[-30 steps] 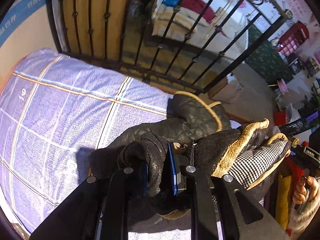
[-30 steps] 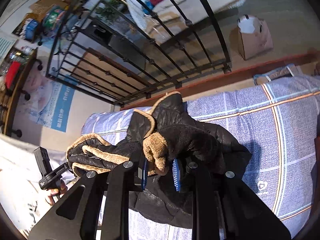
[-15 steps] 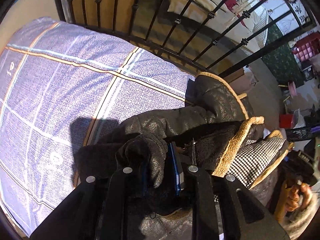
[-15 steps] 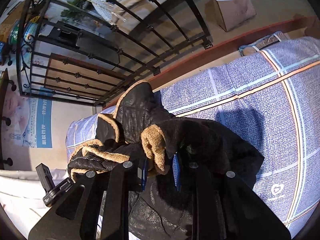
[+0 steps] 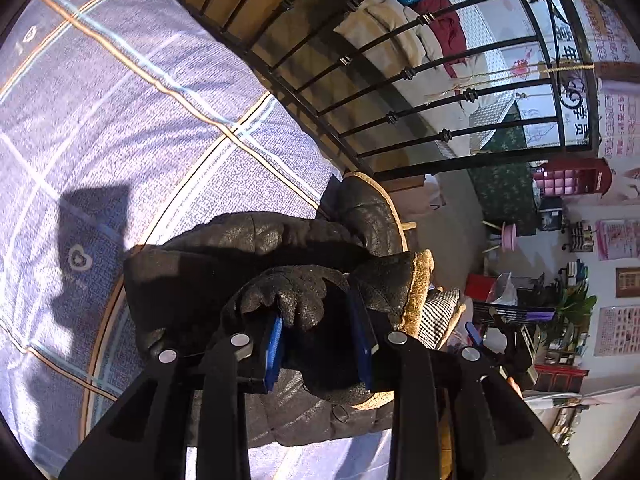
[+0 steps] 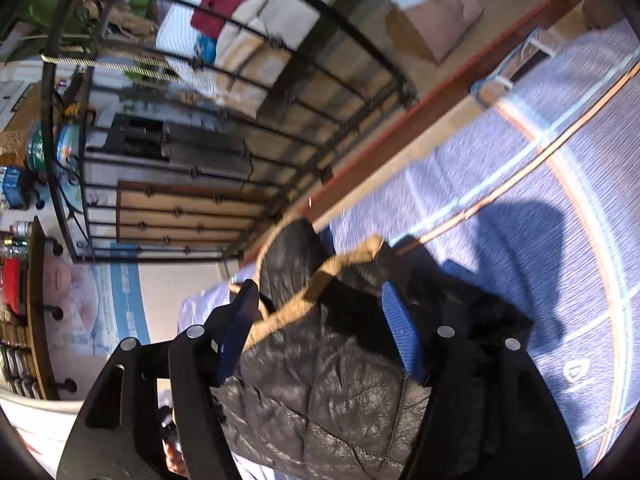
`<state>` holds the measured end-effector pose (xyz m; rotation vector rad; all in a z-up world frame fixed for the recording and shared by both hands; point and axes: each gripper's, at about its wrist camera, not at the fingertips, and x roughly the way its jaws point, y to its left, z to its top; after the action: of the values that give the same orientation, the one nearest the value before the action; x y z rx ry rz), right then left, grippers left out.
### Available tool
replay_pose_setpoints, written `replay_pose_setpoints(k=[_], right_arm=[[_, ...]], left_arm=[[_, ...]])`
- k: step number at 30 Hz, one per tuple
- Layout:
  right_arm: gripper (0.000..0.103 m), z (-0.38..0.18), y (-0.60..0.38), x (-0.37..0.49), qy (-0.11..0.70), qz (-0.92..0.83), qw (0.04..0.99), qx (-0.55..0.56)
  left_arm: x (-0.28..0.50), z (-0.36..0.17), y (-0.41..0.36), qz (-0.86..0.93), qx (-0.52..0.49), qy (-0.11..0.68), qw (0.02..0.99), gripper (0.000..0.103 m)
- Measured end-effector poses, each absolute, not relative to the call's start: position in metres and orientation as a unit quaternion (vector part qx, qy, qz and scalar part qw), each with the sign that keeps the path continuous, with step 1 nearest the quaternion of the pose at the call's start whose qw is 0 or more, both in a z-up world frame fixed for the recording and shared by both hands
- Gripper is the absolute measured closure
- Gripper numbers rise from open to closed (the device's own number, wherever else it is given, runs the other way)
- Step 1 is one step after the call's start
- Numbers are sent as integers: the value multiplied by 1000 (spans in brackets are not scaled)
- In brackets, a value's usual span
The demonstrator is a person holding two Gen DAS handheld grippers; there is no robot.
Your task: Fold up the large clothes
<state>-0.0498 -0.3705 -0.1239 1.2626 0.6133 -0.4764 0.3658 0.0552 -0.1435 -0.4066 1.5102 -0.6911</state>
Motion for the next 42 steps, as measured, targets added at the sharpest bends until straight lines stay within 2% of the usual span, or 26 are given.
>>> replay_pose_setpoints(k=[3, 5, 6, 8, 9, 12, 17, 20, 25, 28, 30, 32, 36, 38, 42], right_arm=[[38, -94, -353, -47, 315, -222, 777, 498], [37, -79, -328, -40, 354, -222, 805, 422], [28, -76, -315, -37, 371, -217, 813, 394], [25, -77, -287, -35, 397, -200, 826, 347], [25, -80, -269, -34, 412, -188, 830, 327], [25, -98, -230, -37, 442, -166, 831, 293], [25, -119, -176, -39, 469, -162, 835, 240], [25, -127, -152, -35, 481, -169, 840, 185], [25, -143, -151, -30, 501, -179, 832, 161], [25, -156, -166, -24, 515, -183, 818, 181], [19, -161, -175, -16, 523, -182, 809, 197], [15, -166, -180, -5, 532, -186, 802, 198], [6, -188, -181, 22, 580, -191, 770, 183], [6, -197, -184, 34, 599, -198, 756, 176], [5, -211, -191, 55, 630, -216, 727, 166]], left_arm=[[368, -141, 61, -299, -200, 675, 644, 73], [368, -133, 66, -302, -218, 667, 645, 67], [368, -128, 69, -303, -227, 659, 649, 63], [367, -109, 85, -293, -254, 619, 683, 34], [366, -98, 93, -284, -263, 595, 704, 32], [354, -75, 94, -287, -208, 575, 738, 32], [267, -68, 39, -341, 54, 530, 774, 31], [216, -87, 14, -362, 145, 497, 775, 30], [227, -124, -8, -314, 115, 541, 772, 29], [246, -141, -26, -280, 139, 551, 774, 27], [259, -149, -35, -269, 152, 558, 770, 26], [274, -161, -42, -262, 157, 575, 759, 16], [308, -200, -46, -235, 131, 650, 710, 12], [312, -212, -56, -232, 164, 645, 710, 8], [306, -223, -71, -219, 219, 626, 716, 6]])
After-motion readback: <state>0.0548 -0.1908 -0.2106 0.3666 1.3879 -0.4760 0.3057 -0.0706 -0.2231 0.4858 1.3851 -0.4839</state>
